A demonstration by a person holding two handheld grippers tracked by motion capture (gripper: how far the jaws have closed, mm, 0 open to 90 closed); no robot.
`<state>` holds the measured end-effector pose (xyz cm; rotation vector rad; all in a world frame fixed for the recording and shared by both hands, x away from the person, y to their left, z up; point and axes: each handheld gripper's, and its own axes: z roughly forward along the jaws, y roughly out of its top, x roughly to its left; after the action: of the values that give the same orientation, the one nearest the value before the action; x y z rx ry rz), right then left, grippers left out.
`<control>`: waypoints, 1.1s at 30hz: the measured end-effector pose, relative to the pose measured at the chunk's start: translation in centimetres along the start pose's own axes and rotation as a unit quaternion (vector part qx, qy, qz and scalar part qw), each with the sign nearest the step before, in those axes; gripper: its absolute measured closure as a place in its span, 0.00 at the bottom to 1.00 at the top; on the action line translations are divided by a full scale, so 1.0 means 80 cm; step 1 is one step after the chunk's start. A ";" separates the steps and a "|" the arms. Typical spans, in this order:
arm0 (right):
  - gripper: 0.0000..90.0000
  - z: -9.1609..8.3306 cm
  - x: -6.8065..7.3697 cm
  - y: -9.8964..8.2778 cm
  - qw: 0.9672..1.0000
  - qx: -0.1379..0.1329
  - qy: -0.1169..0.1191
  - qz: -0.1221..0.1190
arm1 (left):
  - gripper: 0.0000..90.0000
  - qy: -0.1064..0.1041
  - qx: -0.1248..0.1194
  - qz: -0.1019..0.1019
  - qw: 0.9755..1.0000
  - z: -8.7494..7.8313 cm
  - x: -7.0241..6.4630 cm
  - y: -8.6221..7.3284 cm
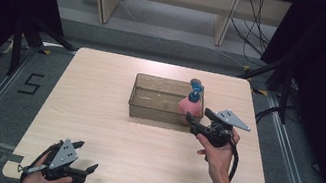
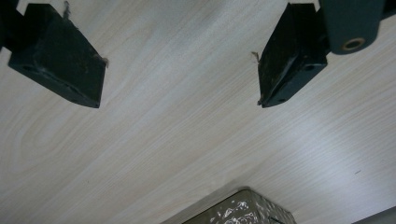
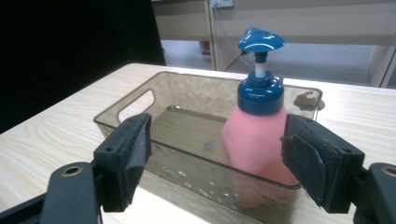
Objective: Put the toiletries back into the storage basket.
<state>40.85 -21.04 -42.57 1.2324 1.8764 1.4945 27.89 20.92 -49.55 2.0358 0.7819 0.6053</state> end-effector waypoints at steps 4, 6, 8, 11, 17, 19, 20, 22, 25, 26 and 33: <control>0.28 -0.004 0.005 -0.002 1.000 0.005 0.000 0.009 | 0.16 0.001 -0.001 0.001 1.000 0.000 0.000 0.001; 0.28 -0.004 0.003 -0.004 1.000 0.005 0.003 -0.010 | 0.16 0.002 0.002 0.005 1.000 -0.001 0.000 0.001; 0.28 -0.005 0.005 -0.006 1.000 0.001 0.004 -0.008 | 0.16 0.005 -0.003 0.000 1.000 0.000 0.000 0.000; 0.27 -0.006 0.006 -0.007 1.000 0.003 0.008 -0.004 | 0.16 0.008 0.002 0.001 1.000 -0.001 0.001 0.001; 0.23 -0.009 0.010 -0.010 1.000 0.000 0.016 -0.005 | 0.16 0.008 -0.003 -0.003 1.000 0.000 0.002 0.002; 0.21 -0.010 0.011 -0.012 1.000 -0.002 0.022 -0.009 | 0.16 0.009 -0.002 -0.001 1.000 0.000 0.002 0.002; 0.21 -0.013 0.014 -0.013 1.000 0.007 0.021 -0.005 | 0.16 0.010 0.001 -0.003 1.000 0.000 0.002 0.002; 0.20 -0.014 0.015 -0.015 1.000 0.007 0.024 -0.008 | 0.16 0.009 -0.002 -0.005 1.000 0.001 0.002 0.001; 0.18 -0.016 0.015 -0.019 1.000 0.000 0.027 -0.011 | 0.16 0.011 0.000 -0.005 1.000 0.001 0.001 0.002; 0.18 -0.016 0.015 -0.019 1.000 0.000 0.027 -0.011 | 0.16 0.011 0.000 -0.005 1.000 0.001 0.001 0.002; 0.17 -0.017 0.019 -0.026 0.999 0.002 0.040 -0.003 | 0.16 0.009 -0.002 -0.001 1.000 0.000 0.002 0.001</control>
<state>38.30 -20.52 -43.77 1.1847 1.9338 1.5585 28.03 20.97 -49.45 2.0283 0.7932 0.6239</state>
